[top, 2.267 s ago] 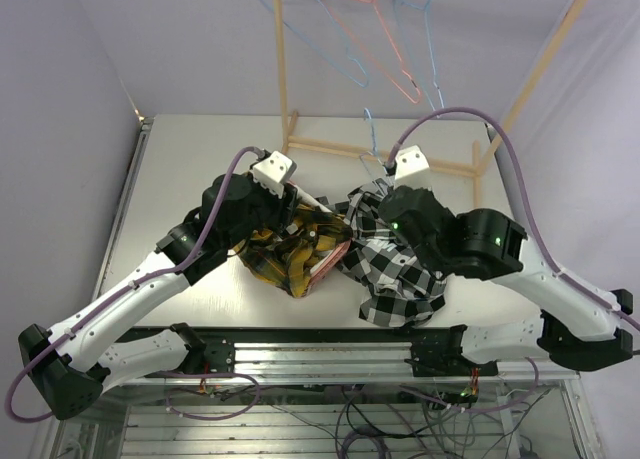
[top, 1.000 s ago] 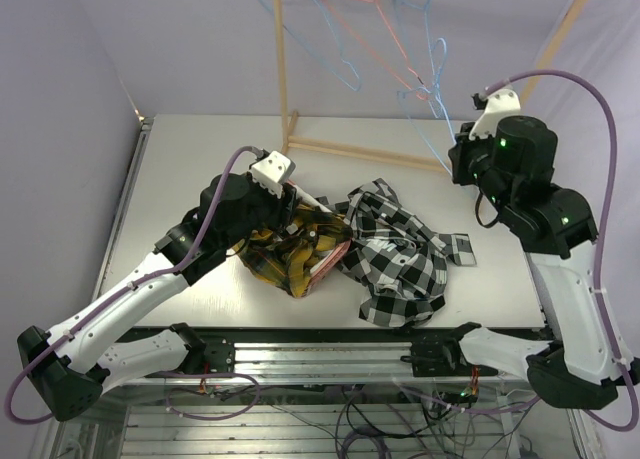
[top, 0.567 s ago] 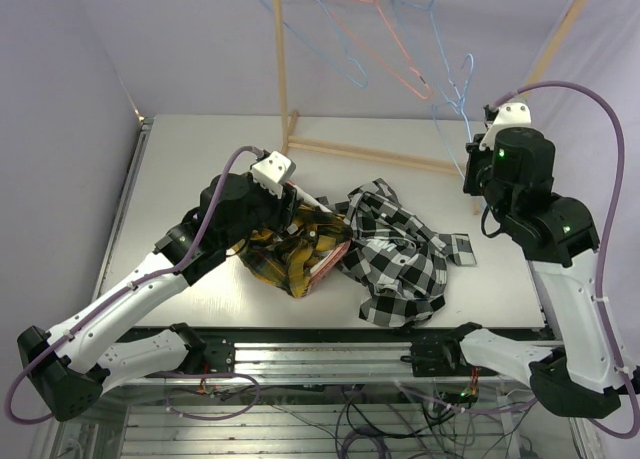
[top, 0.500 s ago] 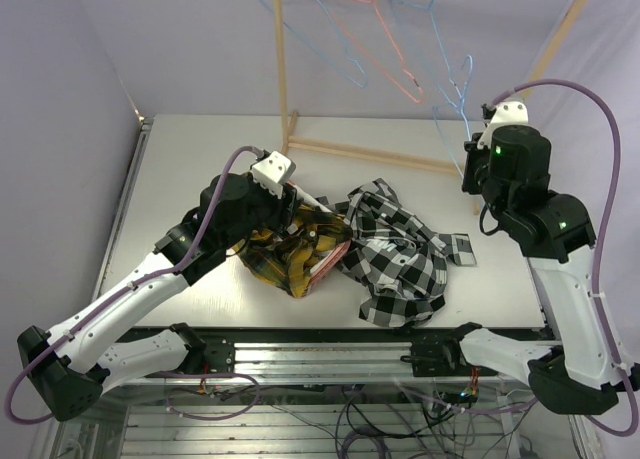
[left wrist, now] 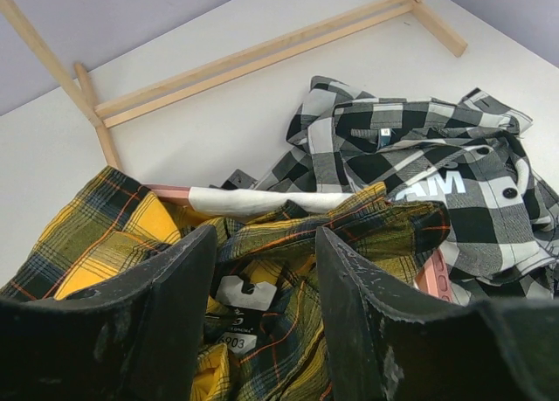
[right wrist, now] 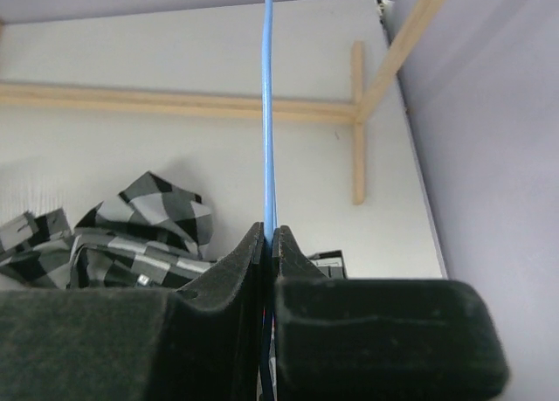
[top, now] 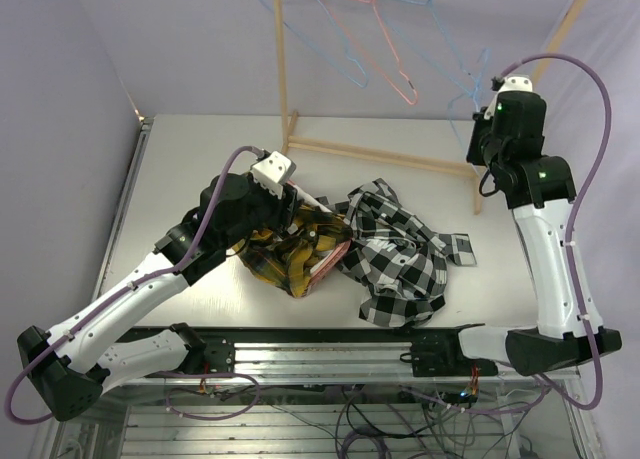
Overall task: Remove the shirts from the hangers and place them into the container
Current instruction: Place the hanger at the clothesline.
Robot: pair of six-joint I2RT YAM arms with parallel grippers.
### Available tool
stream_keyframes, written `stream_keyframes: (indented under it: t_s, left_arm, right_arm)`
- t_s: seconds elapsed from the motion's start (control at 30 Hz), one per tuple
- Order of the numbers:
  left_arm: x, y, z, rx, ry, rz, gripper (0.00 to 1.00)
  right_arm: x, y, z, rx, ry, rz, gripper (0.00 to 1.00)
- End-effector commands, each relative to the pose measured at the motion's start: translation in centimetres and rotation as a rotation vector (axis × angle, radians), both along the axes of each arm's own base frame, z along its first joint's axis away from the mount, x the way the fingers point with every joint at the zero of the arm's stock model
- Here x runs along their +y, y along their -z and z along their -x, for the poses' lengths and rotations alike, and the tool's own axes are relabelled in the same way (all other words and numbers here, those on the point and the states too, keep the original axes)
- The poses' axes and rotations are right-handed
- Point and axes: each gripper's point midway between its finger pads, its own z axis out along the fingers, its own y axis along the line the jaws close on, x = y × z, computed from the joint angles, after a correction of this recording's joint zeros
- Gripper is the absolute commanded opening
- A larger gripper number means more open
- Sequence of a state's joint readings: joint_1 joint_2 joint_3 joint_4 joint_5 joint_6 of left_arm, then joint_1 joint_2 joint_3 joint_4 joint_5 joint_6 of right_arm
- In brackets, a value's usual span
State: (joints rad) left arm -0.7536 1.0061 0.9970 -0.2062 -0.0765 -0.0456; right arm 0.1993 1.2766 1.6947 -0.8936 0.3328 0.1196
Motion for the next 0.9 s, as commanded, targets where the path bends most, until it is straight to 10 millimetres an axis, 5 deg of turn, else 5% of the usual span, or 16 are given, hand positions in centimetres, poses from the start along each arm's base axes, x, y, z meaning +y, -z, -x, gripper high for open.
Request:
stream_keyframes:
  t_s: [0.0, 0.33, 0.5, 0.63, 0.87]
  left_arm:
    - [-0.4, -1.5, 0.4, -0.020, 0.032, 0.054, 0.60]
    - [-0.6, -2.0, 0.9, -0.021, 0.054, 0.077, 0.60]
    - [-0.6, -2.4, 1.1, -0.026, 0.060, 0.090, 0.60]
    - [-0.7, -2.5, 1.2, -0.025, 0.068, 0.096, 0.60]
    - [-0.8, -2.5, 1.3, -0.023, 0.072, 0.099, 0.60]
  right_arm:
    - [-2.5, -2.6, -1.0, -0.108, 0.087, -0.045, 0.00]
    - [-7.6, -2.8, 0.0, -0.160, 0.282, -0.047, 0.00]
    - [-9.0, -1.2, 1.5, -0.153, 0.340, -0.034, 0.00]
    - [-8.6, -0.6, 2.0, -0.165, 0.307, -0.044, 0.00]
    - [-5.4, -3.4, 0.8, -0.213, 0.104, -0.093, 0.00]
